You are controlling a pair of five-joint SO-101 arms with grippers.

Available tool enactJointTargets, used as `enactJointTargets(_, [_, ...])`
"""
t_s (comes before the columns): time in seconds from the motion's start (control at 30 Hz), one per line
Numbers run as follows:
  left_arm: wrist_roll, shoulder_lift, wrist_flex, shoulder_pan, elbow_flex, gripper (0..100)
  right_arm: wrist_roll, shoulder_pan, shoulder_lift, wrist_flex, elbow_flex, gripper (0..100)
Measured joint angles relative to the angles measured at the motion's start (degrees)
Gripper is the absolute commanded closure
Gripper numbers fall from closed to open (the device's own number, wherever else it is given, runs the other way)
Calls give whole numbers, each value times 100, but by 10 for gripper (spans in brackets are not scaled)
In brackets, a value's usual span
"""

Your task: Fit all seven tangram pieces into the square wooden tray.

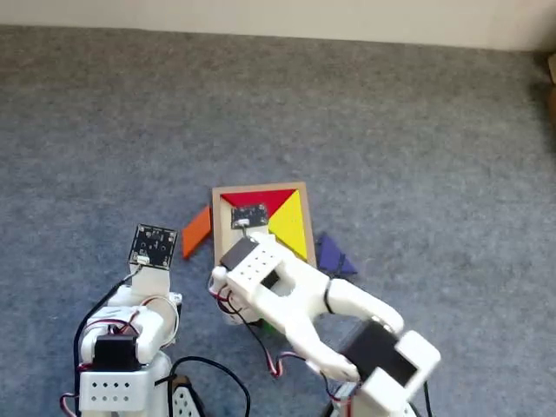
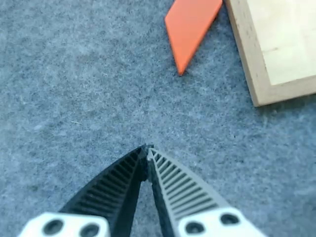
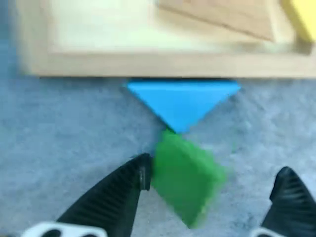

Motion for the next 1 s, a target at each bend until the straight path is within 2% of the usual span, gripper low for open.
enactJointTargets(0.4, [0, 0, 0, 0, 0, 993, 0, 26, 18, 44, 0, 926])
enactJointTargets(0.5, [0, 0, 0, 0, 0, 993, 308, 62, 18, 53, 0, 985])
enactJointTargets(0.77, [0, 0, 0, 0, 0, 993, 1468, 703, -105, 1029, -325, 995])
enactJointTargets(1.0, [0, 0, 0, 0, 0, 993, 2435, 862, -1477, 1521, -396, 995])
